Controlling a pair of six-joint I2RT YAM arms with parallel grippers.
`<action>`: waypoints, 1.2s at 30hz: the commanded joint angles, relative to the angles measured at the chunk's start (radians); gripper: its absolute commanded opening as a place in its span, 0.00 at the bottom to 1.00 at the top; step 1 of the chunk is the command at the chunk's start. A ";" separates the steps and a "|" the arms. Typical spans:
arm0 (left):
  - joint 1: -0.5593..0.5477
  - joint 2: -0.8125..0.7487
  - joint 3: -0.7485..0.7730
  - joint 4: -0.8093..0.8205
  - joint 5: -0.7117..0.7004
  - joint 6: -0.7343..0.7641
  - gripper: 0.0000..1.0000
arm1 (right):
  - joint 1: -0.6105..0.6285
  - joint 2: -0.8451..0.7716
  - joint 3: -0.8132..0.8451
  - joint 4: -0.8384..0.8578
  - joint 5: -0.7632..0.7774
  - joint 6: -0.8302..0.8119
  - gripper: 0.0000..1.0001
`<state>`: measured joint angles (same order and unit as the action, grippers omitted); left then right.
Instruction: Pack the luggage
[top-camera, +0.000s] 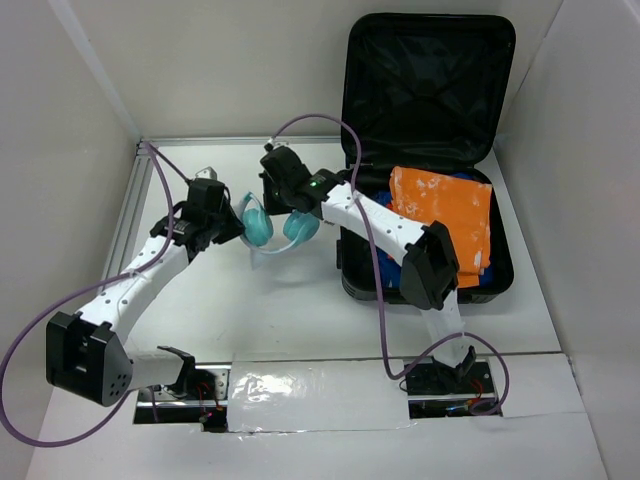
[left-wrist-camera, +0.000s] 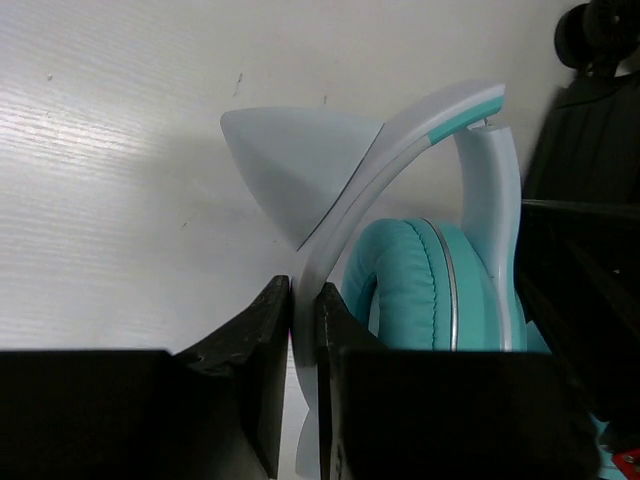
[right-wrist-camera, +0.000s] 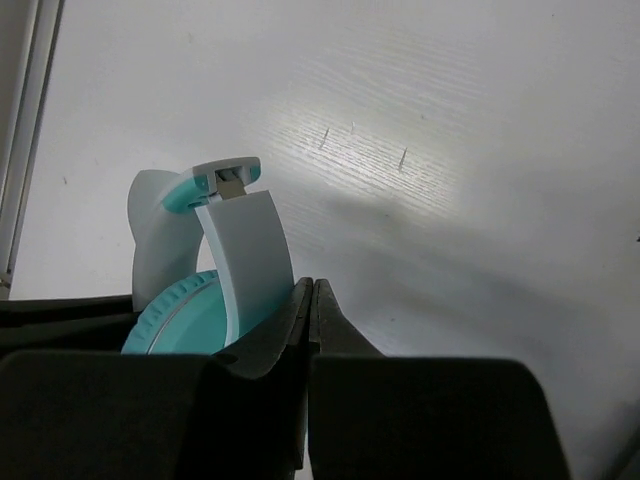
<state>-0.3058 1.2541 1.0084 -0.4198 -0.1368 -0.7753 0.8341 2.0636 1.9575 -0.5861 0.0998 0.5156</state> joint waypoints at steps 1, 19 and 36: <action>-0.022 0.010 0.090 0.026 -0.004 -0.091 0.00 | 0.028 0.041 0.058 0.003 -0.037 -0.011 0.00; -0.023 -0.033 -0.010 0.073 -0.095 -0.087 0.00 | -0.240 -0.023 0.358 -0.153 0.049 -0.032 0.24; 0.008 0.064 0.147 0.052 -0.081 -0.148 0.00 | -0.167 -0.241 -0.217 -0.057 0.055 0.040 0.00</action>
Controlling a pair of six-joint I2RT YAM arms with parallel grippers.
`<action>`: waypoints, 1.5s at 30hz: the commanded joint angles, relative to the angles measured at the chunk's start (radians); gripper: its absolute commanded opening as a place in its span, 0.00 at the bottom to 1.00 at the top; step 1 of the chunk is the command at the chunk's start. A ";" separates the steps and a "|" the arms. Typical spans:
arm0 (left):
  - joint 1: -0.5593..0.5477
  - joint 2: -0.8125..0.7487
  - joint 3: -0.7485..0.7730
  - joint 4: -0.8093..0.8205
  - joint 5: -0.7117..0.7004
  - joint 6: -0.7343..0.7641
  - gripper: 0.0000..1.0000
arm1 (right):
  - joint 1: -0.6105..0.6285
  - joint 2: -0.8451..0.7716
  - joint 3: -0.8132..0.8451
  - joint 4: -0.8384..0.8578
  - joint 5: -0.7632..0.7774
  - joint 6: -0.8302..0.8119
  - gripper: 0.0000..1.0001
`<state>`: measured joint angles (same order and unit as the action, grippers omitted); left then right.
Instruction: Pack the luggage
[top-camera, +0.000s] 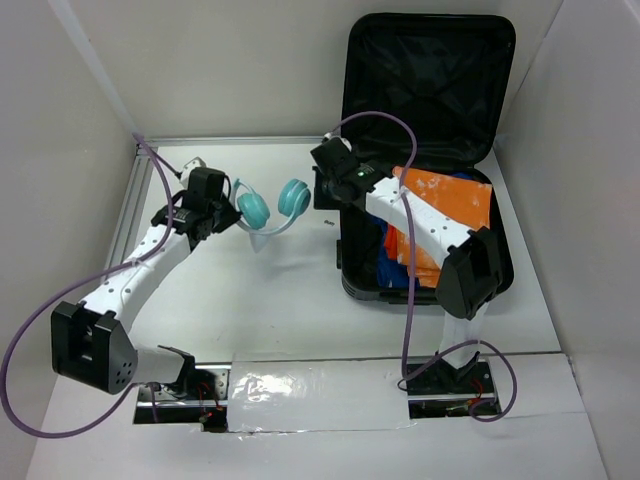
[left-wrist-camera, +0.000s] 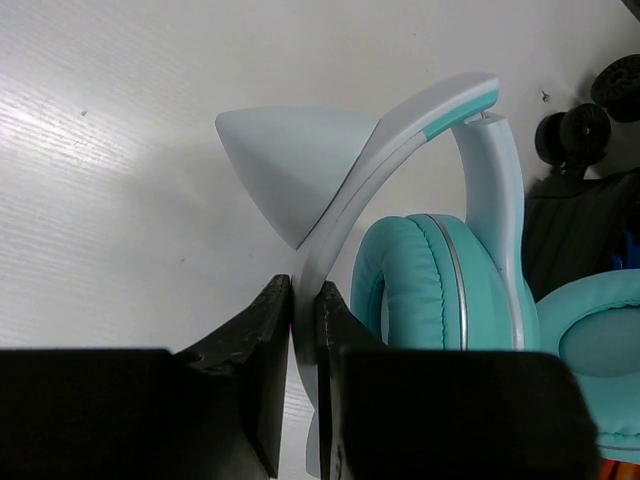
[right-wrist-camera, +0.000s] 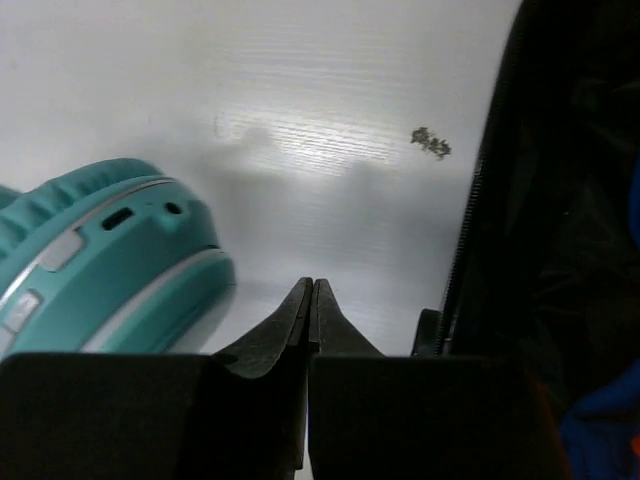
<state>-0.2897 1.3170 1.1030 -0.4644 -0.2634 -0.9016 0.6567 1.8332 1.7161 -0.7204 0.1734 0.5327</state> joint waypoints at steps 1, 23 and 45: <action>-0.020 0.011 0.052 0.111 0.059 0.007 0.00 | 0.023 0.023 0.042 0.078 -0.032 0.010 0.00; -0.068 0.166 0.155 0.268 0.323 0.165 0.00 | 0.008 0.198 0.331 -0.028 -0.043 -0.108 0.03; -0.301 0.494 0.517 0.440 0.518 0.113 0.00 | -0.594 -0.422 -0.105 -0.097 -0.106 -0.126 0.92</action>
<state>-0.5365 1.7554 1.5246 -0.1638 0.1871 -0.7444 0.0891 1.4609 1.6966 -0.8242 0.1181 0.4137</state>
